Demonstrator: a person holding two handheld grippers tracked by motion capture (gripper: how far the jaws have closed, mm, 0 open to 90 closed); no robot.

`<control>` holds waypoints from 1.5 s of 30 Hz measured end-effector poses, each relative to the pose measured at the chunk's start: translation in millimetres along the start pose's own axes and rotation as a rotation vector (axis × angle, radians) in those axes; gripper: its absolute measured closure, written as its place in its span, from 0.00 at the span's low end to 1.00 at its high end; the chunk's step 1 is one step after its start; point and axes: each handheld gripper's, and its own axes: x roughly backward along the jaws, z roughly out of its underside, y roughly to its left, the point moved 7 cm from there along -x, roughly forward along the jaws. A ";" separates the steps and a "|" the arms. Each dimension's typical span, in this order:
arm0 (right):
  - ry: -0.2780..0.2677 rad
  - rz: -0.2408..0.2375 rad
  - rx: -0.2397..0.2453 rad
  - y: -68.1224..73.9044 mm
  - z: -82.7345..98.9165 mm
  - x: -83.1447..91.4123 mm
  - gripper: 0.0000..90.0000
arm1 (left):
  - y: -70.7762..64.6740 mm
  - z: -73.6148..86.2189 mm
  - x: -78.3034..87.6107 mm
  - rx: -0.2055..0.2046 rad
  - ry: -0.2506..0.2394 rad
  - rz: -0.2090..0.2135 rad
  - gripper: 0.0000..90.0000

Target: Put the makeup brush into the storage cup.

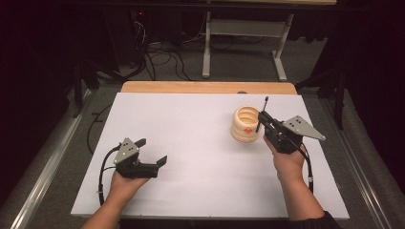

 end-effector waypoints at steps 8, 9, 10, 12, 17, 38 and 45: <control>-0.003 0.003 -0.002 -0.2 -9.8 -7.8 0.96 | 0.6 0.0 0.2 0.001 0.000 -0.001 0.00; -0.007 0.000 0.005 -0.5 -11.1 -9.6 0.96 | 0.7 0.1 0.3 0.000 0.001 -0.002 0.00; -0.004 0.002 0.000 -0.5 -11.8 -10.8 0.95 | 0.7 0.0 0.2 0.003 -0.001 -0.002 0.00; -0.010 0.004 -0.004 -1.3 -14.2 -13.5 0.96 | 0.9 -0.5 0.6 0.006 -0.005 -0.004 0.00; -0.014 0.008 -0.006 -1.7 -18.7 -20.5 0.96 | 2.5 -0.8 2.3 0.002 -0.005 -0.009 0.00; 0.029 0.035 -0.005 -13.5 -12.8 -44.6 0.96 | 3.6 -3.1 4.9 0.007 -0.021 -0.006 0.00; 0.049 0.041 -0.018 -16.6 -7.8 -47.1 0.95 | 3.9 -3.6 5.6 0.011 -0.025 -0.002 0.00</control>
